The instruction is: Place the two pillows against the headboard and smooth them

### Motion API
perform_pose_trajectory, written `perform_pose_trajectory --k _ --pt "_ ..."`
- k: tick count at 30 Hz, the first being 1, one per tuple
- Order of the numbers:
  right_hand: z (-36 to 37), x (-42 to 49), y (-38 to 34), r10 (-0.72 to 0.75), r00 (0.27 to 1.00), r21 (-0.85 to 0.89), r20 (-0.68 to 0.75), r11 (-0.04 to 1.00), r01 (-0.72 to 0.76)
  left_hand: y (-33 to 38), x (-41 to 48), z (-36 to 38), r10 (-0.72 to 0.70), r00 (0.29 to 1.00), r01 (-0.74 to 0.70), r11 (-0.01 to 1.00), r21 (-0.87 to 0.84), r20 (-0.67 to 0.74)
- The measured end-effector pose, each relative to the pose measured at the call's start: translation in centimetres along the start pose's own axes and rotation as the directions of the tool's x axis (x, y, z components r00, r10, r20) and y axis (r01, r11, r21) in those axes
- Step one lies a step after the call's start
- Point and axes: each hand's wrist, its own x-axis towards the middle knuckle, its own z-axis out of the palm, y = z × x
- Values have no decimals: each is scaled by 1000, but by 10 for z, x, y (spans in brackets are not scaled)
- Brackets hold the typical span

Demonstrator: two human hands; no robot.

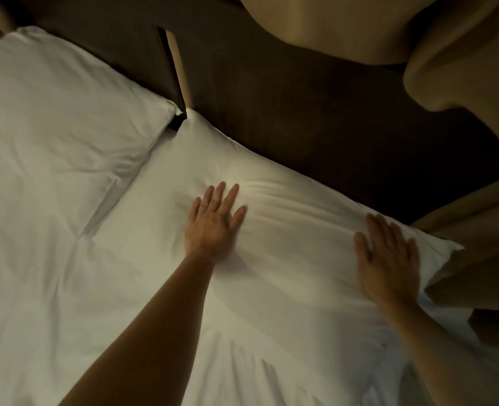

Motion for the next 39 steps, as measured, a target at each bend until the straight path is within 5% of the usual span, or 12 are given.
perform_pose_trajectory --k 11,15,30,33,39 --pt "-18 -12 -40 10 994 61 -112 998 -3 17 -23 -24 -18 995 6 992 -126 -94" --pt "-1 -25 -56 -119 993 -39 -8 992 119 10 -37 -11 26 998 -29 998 -49 -57" --pt "1 -27 0 -46 995 -18 92 999 48 -15 -37 -18 -114 992 115 993 -5 60" --pt "-11 -23 -1 -36 981 -4 189 999 37 -8 -34 -33 -125 986 132 989 -60 107" --pt "-73 -29 -9 -15 944 165 329 985 -41 9 -106 -65 -284 952 221 899 -379 -117"
